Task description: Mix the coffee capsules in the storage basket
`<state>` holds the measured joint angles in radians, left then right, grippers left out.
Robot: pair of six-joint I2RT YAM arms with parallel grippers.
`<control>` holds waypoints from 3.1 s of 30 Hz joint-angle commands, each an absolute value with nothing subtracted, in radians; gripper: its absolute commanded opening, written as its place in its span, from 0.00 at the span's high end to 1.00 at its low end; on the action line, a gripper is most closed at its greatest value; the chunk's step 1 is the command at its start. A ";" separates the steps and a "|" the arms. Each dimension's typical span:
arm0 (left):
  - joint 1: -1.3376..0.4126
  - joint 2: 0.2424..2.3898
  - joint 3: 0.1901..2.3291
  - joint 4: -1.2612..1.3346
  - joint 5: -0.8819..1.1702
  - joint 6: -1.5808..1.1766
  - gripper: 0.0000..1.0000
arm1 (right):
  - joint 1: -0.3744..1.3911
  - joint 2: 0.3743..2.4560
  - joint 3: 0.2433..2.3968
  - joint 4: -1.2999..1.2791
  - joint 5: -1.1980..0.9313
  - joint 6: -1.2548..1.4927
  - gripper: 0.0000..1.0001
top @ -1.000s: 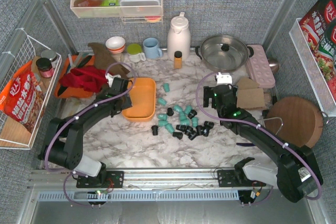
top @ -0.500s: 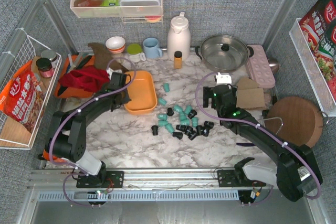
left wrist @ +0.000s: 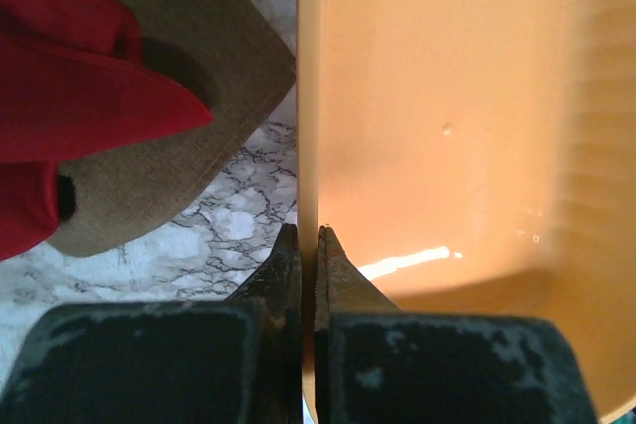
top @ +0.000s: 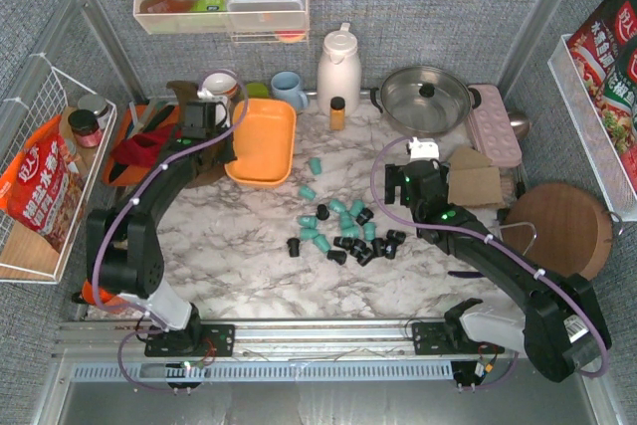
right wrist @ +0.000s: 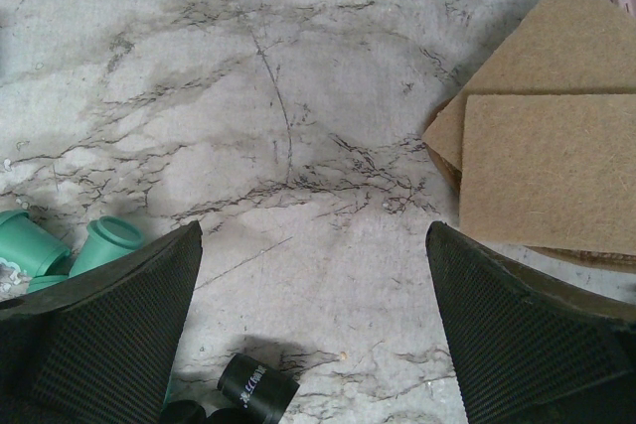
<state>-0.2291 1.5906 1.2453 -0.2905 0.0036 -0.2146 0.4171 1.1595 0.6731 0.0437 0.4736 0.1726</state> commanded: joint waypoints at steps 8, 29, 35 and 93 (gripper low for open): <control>-0.144 1.859 1.283 -0.257 0.255 -0.150 1.00 | 0.416 1.155 0.683 0.040 0.478 0.181 0.01; -0.154 1.796 1.117 -0.278 -0.022 -0.329 0.78 | 0.416 1.170 0.687 0.039 0.472 0.184 0.01; -0.168 1.765 1.173 -0.326 -0.024 -0.291 0.75 | 0.416 1.173 0.686 0.038 0.472 0.183 0.01; -0.205 0.689 0.653 0.077 0.090 -0.241 0.01 | 0.766 1.672 1.054 0.015 0.268 0.157 0.35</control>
